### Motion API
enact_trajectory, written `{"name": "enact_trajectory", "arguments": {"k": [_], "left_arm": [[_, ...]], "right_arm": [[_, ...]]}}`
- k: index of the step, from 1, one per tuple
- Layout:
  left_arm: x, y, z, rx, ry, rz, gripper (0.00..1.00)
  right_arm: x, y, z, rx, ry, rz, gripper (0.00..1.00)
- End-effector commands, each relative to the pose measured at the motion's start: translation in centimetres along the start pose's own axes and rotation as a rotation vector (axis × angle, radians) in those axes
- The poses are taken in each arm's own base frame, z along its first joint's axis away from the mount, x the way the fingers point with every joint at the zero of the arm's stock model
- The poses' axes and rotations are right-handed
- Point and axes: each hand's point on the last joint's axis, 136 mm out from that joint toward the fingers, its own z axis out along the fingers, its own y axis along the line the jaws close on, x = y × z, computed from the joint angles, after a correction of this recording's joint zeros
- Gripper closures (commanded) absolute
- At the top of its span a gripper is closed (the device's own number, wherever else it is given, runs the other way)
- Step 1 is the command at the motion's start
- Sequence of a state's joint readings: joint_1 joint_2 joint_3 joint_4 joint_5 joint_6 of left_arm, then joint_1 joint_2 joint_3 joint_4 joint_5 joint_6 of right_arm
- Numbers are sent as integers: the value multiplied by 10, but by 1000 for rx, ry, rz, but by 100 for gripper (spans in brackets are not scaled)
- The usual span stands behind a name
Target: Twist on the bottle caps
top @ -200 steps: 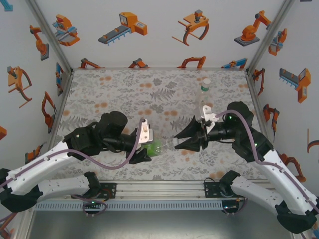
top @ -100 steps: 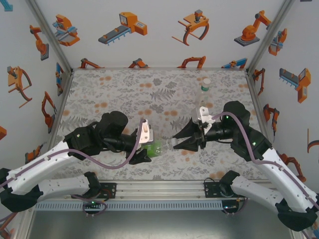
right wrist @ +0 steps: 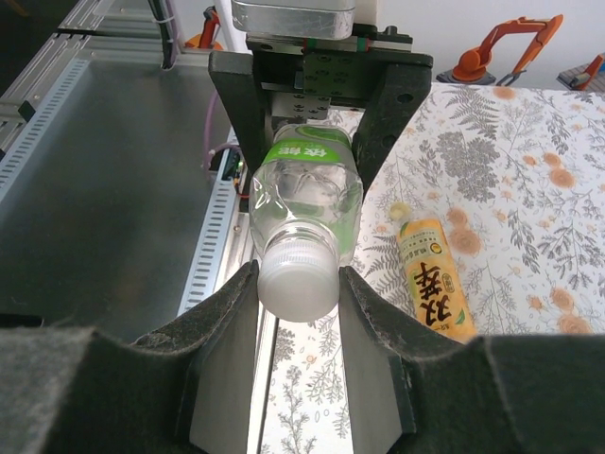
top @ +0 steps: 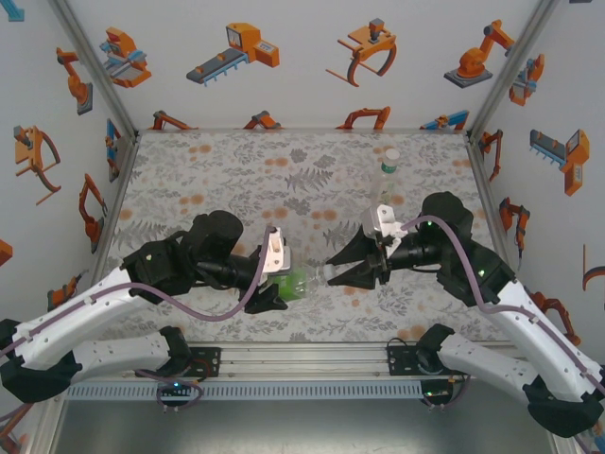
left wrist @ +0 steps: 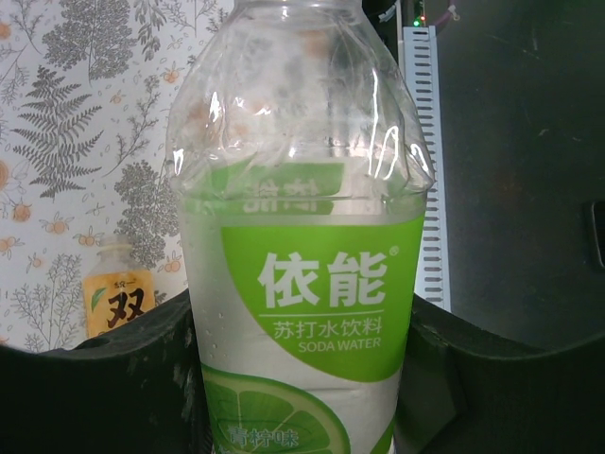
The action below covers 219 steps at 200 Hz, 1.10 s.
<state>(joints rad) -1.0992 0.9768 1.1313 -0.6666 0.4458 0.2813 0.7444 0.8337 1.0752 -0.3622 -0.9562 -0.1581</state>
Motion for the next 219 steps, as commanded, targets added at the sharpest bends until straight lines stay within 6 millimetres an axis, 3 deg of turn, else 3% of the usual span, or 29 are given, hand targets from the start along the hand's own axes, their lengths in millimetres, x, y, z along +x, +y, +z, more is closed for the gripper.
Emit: {"name": "enact_trajectory", "arguments": {"k": [1,120,219], "left_arm": [[-20,-11,-4,61,-66,42,100],[-30,-17,-4,104,-123,10,100],[-28,-25,0,196,-97,-72,100]], "right_arm": [[-11,8,-1,-29,-24,-58,100],[-1,27,6,-114,18,-111,100],[9,42,10,-183,53,-157,100]]}}
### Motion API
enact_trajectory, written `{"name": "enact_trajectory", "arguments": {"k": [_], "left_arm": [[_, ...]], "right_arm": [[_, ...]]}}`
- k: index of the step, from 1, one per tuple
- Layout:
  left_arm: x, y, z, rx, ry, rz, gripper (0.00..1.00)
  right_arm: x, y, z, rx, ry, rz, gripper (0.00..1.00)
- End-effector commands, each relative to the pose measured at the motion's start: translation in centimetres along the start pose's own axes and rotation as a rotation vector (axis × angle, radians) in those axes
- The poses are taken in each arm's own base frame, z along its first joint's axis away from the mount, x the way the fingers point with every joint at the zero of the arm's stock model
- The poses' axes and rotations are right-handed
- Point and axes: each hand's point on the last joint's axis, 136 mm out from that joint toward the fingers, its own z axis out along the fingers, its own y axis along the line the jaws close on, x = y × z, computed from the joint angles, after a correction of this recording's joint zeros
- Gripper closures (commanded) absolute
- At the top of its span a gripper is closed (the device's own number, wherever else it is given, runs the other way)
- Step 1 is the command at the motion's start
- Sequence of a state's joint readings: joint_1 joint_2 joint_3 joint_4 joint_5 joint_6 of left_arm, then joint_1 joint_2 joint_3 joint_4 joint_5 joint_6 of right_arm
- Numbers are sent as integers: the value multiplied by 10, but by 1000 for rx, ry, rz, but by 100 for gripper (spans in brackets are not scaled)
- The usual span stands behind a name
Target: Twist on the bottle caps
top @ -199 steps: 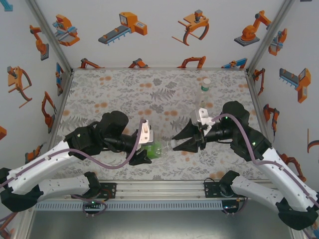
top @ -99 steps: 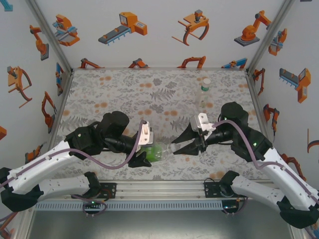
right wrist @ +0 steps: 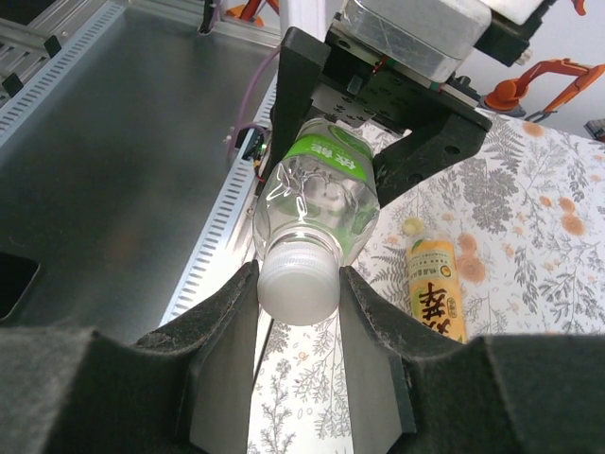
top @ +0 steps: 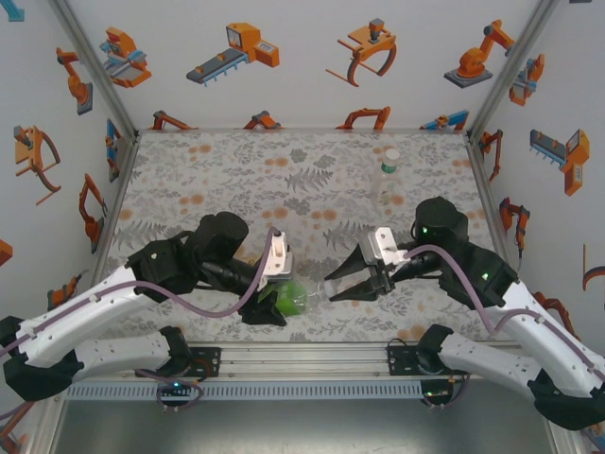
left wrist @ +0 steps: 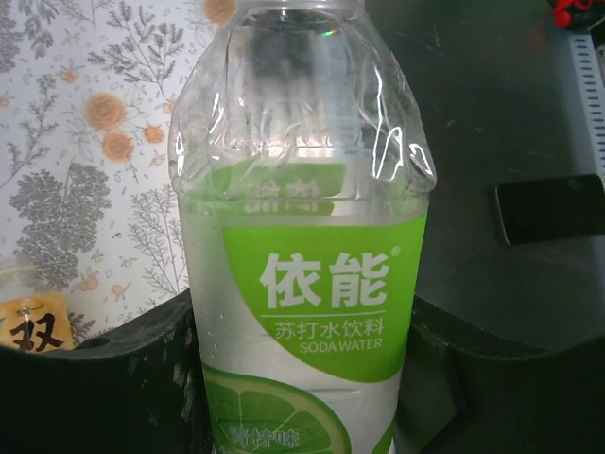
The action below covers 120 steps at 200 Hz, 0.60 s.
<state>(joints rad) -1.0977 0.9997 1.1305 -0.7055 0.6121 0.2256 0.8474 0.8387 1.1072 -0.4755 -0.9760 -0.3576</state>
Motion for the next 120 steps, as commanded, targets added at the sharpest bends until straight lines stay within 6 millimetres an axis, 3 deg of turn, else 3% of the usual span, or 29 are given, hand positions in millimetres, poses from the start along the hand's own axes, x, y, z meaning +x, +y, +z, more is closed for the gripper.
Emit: {"name": "enact_trajectory", "arguments": {"k": [1,64,120], "left_arm": [[-31,-1,-5,27,-104,25,100],[-28,9,-6,-22,-101,17,100],[-28,23,-10,-120,-95,75,100]], "right_arm": [[3,8,4,-50,21,-14,100],[3,-1,8,-10,31,82,100],[7,-36,10,174,-21,503,100]]}}
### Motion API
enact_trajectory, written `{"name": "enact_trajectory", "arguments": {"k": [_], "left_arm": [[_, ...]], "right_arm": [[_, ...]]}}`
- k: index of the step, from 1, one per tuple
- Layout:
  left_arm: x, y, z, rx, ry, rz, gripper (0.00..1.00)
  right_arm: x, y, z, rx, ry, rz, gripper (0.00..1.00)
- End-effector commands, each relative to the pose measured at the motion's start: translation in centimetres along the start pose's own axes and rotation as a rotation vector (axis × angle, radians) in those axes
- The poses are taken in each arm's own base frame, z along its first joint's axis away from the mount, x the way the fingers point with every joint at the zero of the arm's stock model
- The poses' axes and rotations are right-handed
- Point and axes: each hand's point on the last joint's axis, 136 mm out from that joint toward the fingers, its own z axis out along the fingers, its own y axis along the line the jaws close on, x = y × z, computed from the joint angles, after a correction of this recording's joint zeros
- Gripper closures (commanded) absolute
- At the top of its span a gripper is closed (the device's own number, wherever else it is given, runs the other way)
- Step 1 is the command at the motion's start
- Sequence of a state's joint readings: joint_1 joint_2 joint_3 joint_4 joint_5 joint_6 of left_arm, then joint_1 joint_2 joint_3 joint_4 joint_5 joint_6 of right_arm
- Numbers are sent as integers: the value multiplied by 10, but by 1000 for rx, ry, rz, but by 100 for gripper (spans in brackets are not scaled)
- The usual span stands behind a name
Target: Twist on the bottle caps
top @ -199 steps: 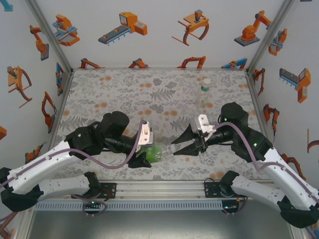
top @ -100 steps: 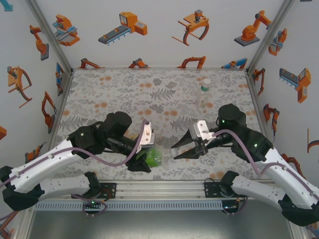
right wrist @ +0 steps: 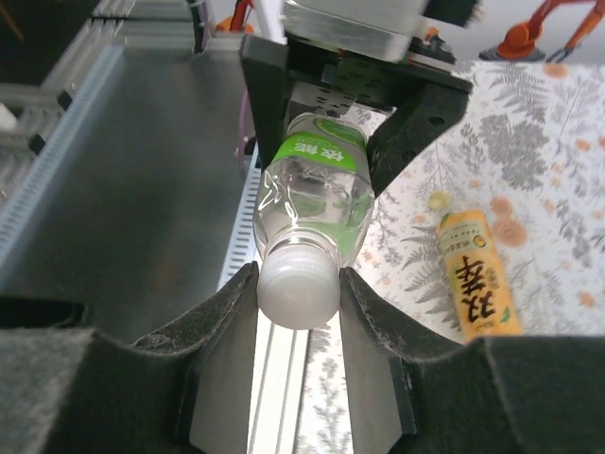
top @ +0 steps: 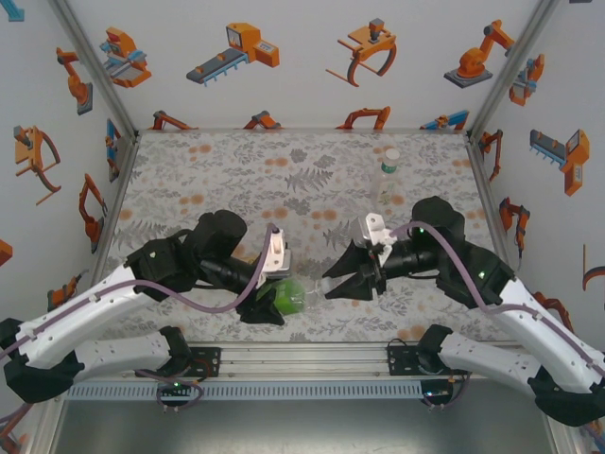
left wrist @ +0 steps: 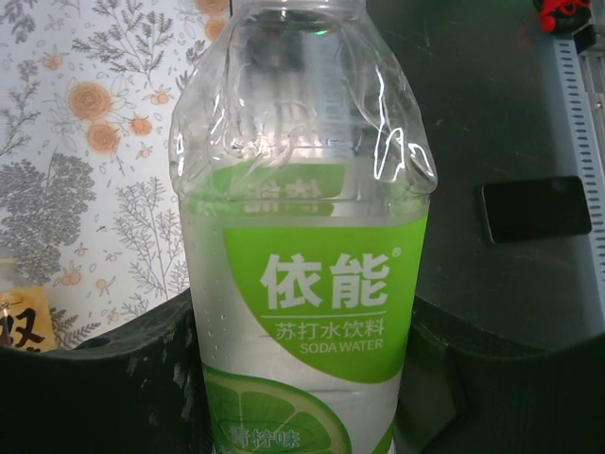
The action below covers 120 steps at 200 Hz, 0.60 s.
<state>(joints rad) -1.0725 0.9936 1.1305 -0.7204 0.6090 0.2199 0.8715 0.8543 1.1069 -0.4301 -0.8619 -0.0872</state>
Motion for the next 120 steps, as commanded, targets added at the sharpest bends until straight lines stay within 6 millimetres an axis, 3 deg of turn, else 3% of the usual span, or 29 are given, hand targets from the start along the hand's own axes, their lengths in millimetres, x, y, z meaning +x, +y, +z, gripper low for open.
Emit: {"name": "enact_trajectory", "arguments": {"k": [1,43,94,120], "left_arm": [[-31,17,-6,-98,-100,98,100],[-32,32,-10,-193,-104,127,100],[-29,52,-13,-307,-78,139,100],[-30,57,-13,-331,-75,143,100]], "right_arm": [[0,-19,7,83,-31,270,100],[15,-62,-3,348,-89,737,100],[47,-88,-4,529,-109,1312,100],[78,-94,-15,684,-138,1596,100]]}}
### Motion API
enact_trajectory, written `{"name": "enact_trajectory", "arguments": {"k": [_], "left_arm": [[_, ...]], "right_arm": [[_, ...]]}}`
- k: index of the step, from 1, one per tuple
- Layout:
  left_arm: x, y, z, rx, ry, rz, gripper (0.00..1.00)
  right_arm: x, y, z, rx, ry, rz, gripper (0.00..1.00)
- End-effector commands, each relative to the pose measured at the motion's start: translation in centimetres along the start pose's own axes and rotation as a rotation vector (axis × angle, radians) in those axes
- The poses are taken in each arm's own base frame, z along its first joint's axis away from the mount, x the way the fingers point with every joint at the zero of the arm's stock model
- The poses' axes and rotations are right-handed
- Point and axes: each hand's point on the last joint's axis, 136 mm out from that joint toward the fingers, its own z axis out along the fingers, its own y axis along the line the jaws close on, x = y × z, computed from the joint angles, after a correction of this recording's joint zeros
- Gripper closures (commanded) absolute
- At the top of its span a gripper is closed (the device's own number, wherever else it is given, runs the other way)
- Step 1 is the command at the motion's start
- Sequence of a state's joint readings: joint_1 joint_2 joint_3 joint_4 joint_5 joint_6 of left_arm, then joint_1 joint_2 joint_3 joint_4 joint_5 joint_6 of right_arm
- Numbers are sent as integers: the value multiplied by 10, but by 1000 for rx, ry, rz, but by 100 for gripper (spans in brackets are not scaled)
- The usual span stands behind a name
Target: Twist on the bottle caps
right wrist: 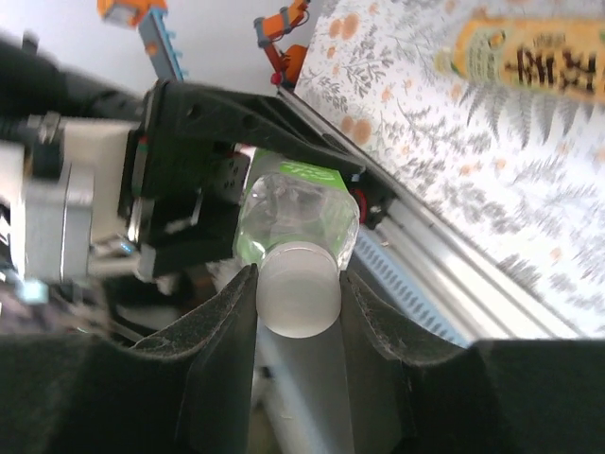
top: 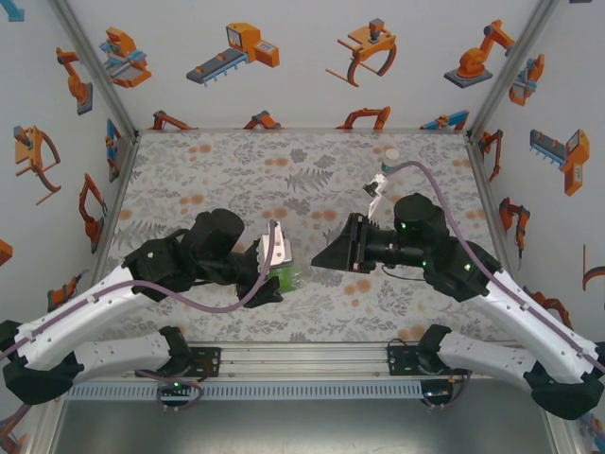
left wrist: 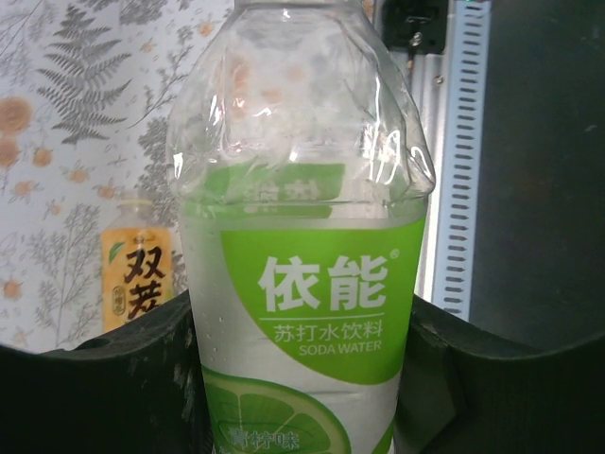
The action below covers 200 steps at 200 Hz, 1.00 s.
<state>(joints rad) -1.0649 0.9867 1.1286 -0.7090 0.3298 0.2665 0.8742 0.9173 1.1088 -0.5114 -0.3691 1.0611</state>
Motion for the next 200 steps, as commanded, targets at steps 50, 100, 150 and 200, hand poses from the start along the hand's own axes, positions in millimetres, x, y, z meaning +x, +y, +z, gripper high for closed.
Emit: {"name": "enact_trajectory", "arguments": {"k": [50,100,150,200], "left_arm": [[-39,16,-2,-80,-144,87,100],[-38,12,-4,-61,-151,99,100],[-36,6,-7,-38,-161,95,100],[-36,-4,-9,9,-172,99,100]], "right_arm": [[-1,-13,13,50,-17,462,91],[-19,0,-11,78,-107,211,46],[-38,23,-36,58,-204,-99,33],[-31,61,-54,-65,-223,-691,36]]}}
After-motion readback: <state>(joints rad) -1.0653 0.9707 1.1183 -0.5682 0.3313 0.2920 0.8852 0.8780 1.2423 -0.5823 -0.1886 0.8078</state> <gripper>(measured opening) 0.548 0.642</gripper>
